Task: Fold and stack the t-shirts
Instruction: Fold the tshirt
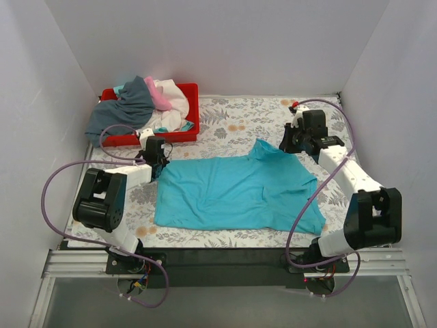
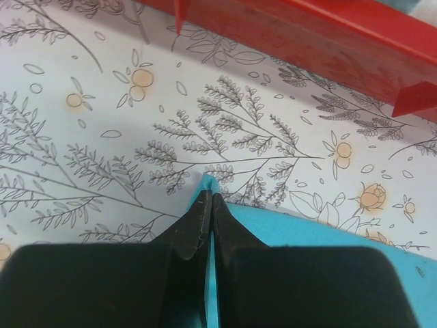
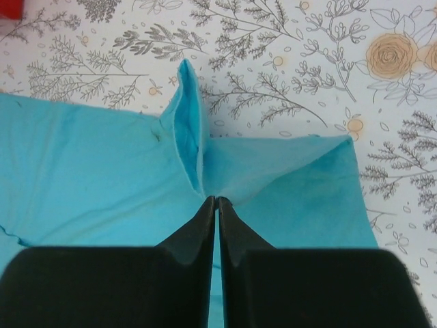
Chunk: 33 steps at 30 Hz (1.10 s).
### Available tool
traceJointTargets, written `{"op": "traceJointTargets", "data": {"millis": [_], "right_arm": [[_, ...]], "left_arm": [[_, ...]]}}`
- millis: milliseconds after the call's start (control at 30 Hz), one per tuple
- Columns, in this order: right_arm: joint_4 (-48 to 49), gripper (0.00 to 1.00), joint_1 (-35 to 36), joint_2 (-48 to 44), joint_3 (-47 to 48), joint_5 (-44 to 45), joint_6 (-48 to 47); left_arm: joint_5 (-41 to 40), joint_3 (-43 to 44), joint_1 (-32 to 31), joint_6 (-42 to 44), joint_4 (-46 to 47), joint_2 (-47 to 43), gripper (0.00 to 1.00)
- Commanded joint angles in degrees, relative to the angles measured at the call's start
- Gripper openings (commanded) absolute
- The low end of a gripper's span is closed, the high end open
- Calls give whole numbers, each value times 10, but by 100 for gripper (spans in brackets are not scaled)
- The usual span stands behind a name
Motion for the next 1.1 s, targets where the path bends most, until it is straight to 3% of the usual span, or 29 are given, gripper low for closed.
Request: {"op": "traceJointTargets", "data": {"millis": [0,367,533,633,700,733,833,1067], "right_arm": [[-19,1,5,-64,-27,28,0],[-102,1,8,-172,-73,65,-5],[-93,1,9,-139,-80,46,-10],[-32,3,11,-106,-88,5,3],[-2,8,14,-86,-90,-19,3],[19,18,15,-78,-88,-23,-2],[42,36,16,-38,-68,-45,-16],[58,61,16,67,-30,-32,-47]], "left_arm": [[-39,-21,3,-11,22,-44,0],[-47,-84,3,-18,56,-120,0],[-26,-82,3,-12,60,-108,0],[-14,-78,4,-11,56,-98,0],[-8,-78,4,-10,56,-99,0],[-6,-79,3,-10,56,-100,0],[2,-81,3,-8,62,-97,0],[8,-75,4,-6,58,-90,0]]}}
